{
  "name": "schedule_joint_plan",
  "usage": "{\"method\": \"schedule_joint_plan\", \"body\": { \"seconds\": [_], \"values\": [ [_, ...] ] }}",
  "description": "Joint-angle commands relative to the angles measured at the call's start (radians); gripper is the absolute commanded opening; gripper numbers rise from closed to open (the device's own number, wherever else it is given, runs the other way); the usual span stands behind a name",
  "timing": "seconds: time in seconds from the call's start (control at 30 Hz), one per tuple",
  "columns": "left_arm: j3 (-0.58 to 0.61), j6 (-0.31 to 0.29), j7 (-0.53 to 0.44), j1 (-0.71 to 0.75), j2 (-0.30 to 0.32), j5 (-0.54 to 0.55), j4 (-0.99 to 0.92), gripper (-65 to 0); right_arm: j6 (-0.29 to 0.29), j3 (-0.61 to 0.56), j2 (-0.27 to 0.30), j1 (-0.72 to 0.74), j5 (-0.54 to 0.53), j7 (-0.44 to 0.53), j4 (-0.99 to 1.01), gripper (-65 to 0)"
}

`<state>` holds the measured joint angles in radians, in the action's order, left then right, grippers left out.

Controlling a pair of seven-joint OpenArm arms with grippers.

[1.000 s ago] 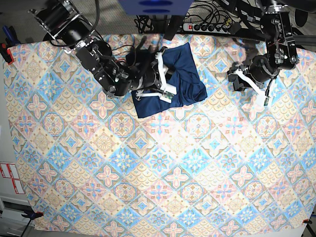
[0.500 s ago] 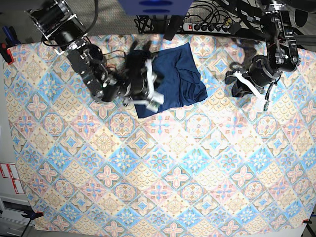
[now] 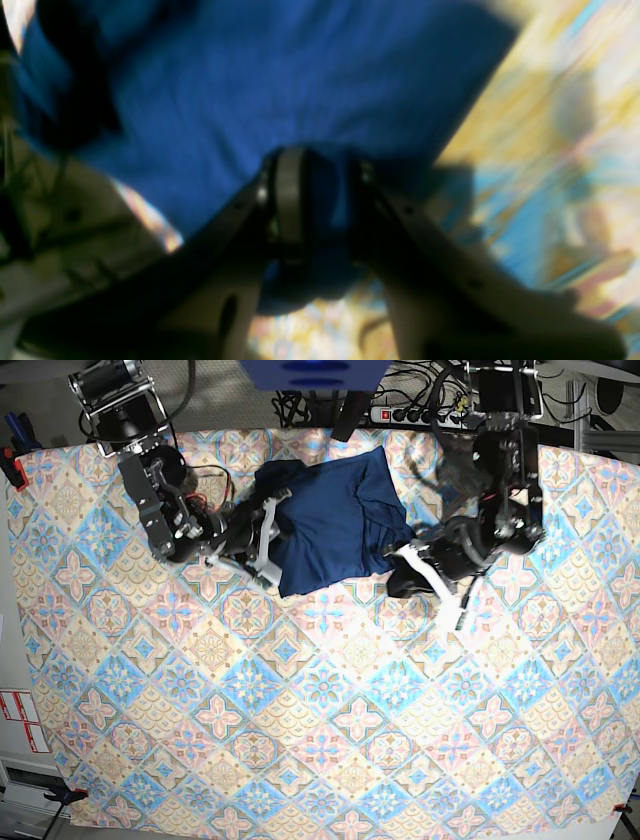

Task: Fold the T-shirt properly
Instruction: 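Grasp the folded bundle's sides with both grippers and square it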

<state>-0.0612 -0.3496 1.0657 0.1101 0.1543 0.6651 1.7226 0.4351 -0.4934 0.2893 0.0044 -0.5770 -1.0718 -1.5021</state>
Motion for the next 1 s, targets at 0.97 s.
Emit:
{"method": "schedule_joint_plan", "body": {
  "seconds": [0.97],
  "values": [
    [0.447, 0.004, 0.001, -0.045, 0.443, 0.012, -0.166, -65.0, 0.008, 0.0, 0.02, 0.015, -0.021, -0.107, -0.036, -52.2]
  ]
}}
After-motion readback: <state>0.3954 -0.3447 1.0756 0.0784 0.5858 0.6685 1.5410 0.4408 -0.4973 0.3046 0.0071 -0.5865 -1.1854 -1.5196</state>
